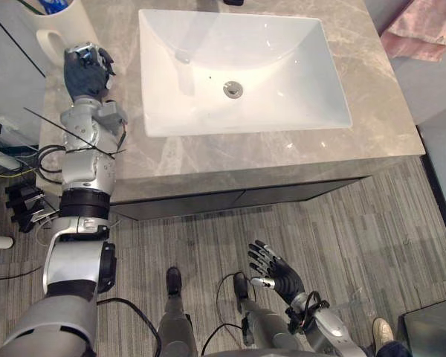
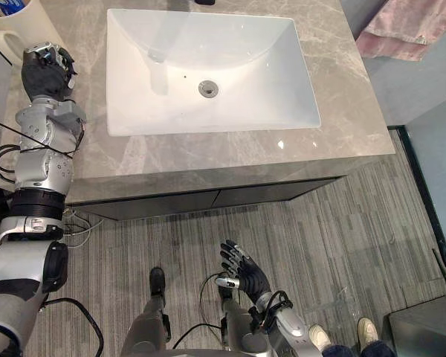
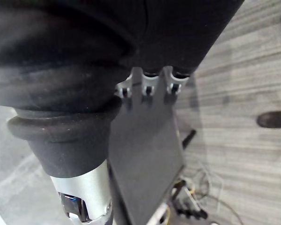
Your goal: Organize washtable
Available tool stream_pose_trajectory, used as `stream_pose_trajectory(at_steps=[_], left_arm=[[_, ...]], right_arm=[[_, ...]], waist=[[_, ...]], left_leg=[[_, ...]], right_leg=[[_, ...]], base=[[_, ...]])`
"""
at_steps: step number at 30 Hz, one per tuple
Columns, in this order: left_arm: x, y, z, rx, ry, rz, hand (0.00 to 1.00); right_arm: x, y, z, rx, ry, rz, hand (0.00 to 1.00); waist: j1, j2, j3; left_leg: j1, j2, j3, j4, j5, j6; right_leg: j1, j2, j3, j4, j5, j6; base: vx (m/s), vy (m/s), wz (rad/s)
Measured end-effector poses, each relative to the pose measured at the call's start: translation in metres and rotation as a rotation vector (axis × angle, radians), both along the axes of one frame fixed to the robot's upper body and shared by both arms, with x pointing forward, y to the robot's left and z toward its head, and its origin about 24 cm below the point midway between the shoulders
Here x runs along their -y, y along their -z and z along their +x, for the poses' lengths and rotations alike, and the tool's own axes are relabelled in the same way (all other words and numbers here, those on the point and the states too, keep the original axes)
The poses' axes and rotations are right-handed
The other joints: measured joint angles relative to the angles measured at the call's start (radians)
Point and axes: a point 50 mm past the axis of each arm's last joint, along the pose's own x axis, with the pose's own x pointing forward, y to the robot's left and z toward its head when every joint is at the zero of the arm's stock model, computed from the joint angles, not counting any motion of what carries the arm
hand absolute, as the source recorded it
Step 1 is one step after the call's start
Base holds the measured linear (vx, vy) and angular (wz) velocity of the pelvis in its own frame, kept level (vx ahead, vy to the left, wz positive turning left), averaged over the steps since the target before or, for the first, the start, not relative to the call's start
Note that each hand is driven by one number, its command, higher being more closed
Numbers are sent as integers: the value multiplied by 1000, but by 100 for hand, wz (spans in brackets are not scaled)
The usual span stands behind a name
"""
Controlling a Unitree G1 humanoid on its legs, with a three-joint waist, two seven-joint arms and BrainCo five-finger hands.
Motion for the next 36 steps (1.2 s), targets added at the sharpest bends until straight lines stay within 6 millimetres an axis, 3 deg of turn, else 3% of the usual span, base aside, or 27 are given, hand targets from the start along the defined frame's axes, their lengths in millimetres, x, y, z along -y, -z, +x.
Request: stream_pose_trajectory(at_steps=[3, 7, 11, 19, 23, 29, 33, 36], left_arm=[[6, 3, 0, -8, 19, 27, 100], [26, 23, -6, -27, 122, 76, 100], [33, 39, -11, -45, 166, 77, 100], [24, 68, -20, -119, 158, 72, 100], [17, 72, -22, -126, 119, 49, 100], [-10, 78, -25, -153, -36, 0, 100], [-20, 85, -20, -203, -101, -29, 100], [-22, 79, -15, -204, -137, -30, 100]], right_arm=[[0, 0, 0, 0, -1, 0, 0], [0, 0, 1, 2, -3, 6, 0], [0, 0, 1, -3, -5, 6, 0], [3, 6, -2, -25, -31, -8, 0], [4, 12, -7, -55, -35, -10, 0], [-2, 15, -15, -76, -67, -3, 0], [-5, 16, -18, -84, -75, 5, 0], [-4, 19, -24, -102, -69, 6, 0]], waist=[[1, 0, 0], [-1, 4, 0], [3, 7, 0], [7, 44, -16], [12, 55, -27], [21, 55, -75], [23, 52, -82], [26, 45, -86]], left_leg=[[4, 0, 0, 0, 0, 0], [24, -5, -5, 0, 0, 0], [37, -7, -18, 0, 0, 0], [53, -10, -54, -1, 8, 1], [53, -11, -76, -1, 13, 0], [53, -11, -81, -1, 13, -1], [54, -11, -81, -1, 14, -3], [54, -11, -80, -1, 14, -3]], right_leg=[[4, -1, 0, 0, 0, 0], [27, -11, -15, -1, 0, 0], [47, -13, -28, -2, -1, 0], [79, -14, -65, -2, -3, -1], [86, -13, -88, -2, -6, -3], [88, -13, -94, -1, -7, -4], [87, -13, -95, 1, -7, -4], [86, -13, -94, 2, -7, -4]], base=[[0, 0, 0], [-3, -2, 3], [-18, 0, 9], [-20, -4, 12], [-31, -6, 16], [-7, -3, 3], [0, 0, 0], [0, 0, 0]])
